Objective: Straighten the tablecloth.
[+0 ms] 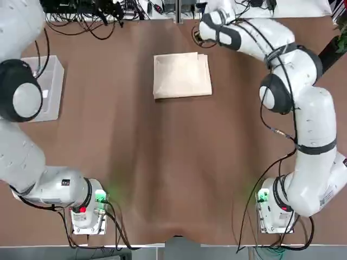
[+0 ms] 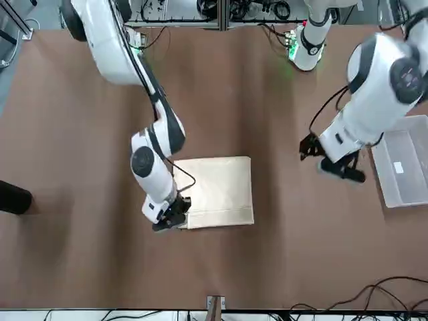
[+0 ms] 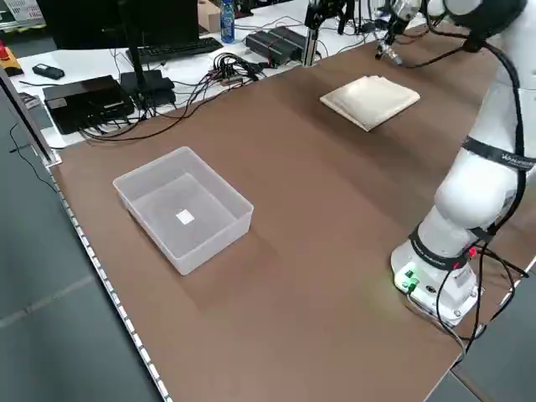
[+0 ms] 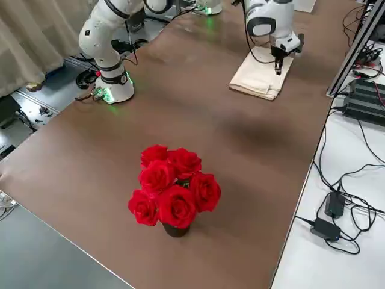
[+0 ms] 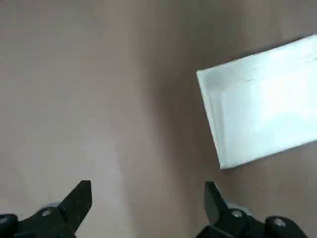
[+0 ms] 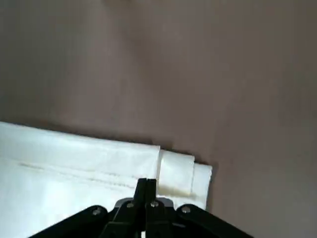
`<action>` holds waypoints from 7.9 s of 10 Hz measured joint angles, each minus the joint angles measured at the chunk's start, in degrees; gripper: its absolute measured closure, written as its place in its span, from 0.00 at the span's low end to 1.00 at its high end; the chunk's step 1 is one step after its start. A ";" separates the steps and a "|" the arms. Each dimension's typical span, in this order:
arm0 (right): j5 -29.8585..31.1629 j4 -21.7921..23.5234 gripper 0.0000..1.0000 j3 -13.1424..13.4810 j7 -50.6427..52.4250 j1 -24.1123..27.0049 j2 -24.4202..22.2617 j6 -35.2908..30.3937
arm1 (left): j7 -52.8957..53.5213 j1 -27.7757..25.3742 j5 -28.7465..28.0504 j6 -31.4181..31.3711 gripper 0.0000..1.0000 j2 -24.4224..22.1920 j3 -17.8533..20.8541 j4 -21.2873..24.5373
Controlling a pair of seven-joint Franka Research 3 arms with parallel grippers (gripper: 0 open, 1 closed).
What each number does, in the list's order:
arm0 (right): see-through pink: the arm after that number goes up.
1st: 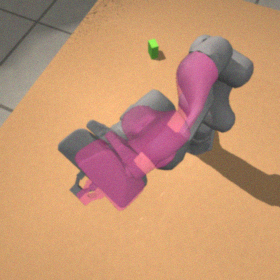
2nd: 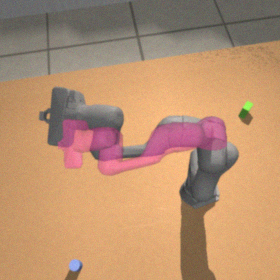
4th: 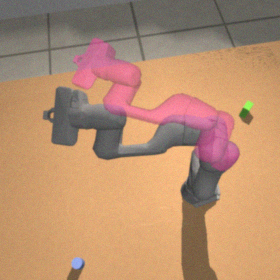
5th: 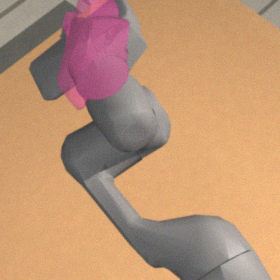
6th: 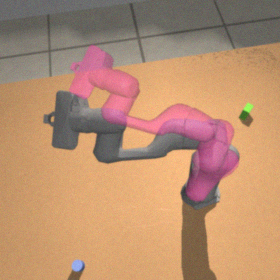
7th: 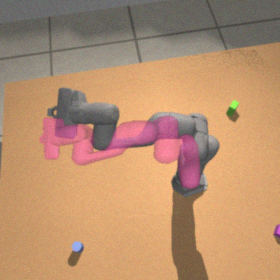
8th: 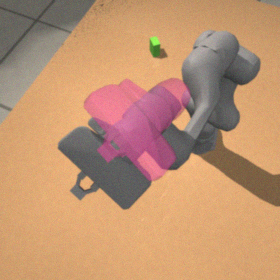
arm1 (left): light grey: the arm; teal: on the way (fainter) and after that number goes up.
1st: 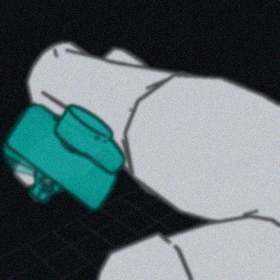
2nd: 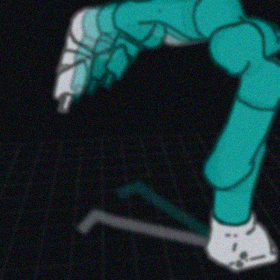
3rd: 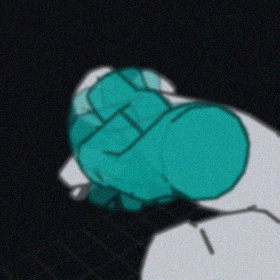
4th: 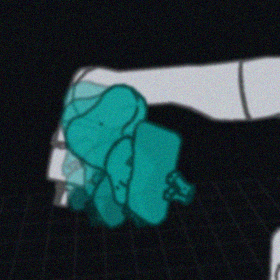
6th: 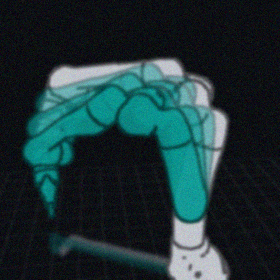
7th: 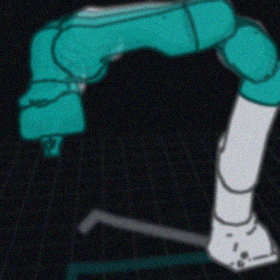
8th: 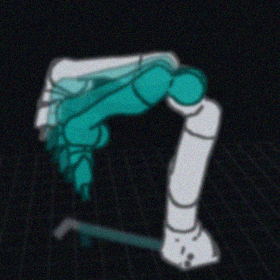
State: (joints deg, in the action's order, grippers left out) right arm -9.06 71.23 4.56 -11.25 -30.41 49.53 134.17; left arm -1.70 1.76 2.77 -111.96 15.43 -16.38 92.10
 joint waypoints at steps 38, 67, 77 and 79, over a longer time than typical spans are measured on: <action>0.00 -4.23 0.98 0.05 -5.54 -0.62 10.03 5.49 | -6.98 12.94 0.32 -28.73 0.09 31.60 -1.11 -2.88; 0.00 -4.17 0.97 0.05 -5.54 -0.61 10.04 5.68 | -6.41 12.26 0.32 -18.75 0.96 28.14 -1.14 -3.23; 0.00 -4.16 0.97 0.05 -5.54 -0.61 10.04 5.69 | -6.16 12.71 0.31 -2.11 0.96 23.50 -11.23 0.76; 0.00 -4.16 0.97 0.06 -5.54 -0.61 10.04 5.69 | -6.16 12.80 0.30 -0.68 0.96 23.44 -13.16 2.40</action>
State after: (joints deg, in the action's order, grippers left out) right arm -9.07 67.07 4.61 -16.79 -31.01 59.57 139.86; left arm -7.85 14.55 3.07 -112.64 38.86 -29.54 94.50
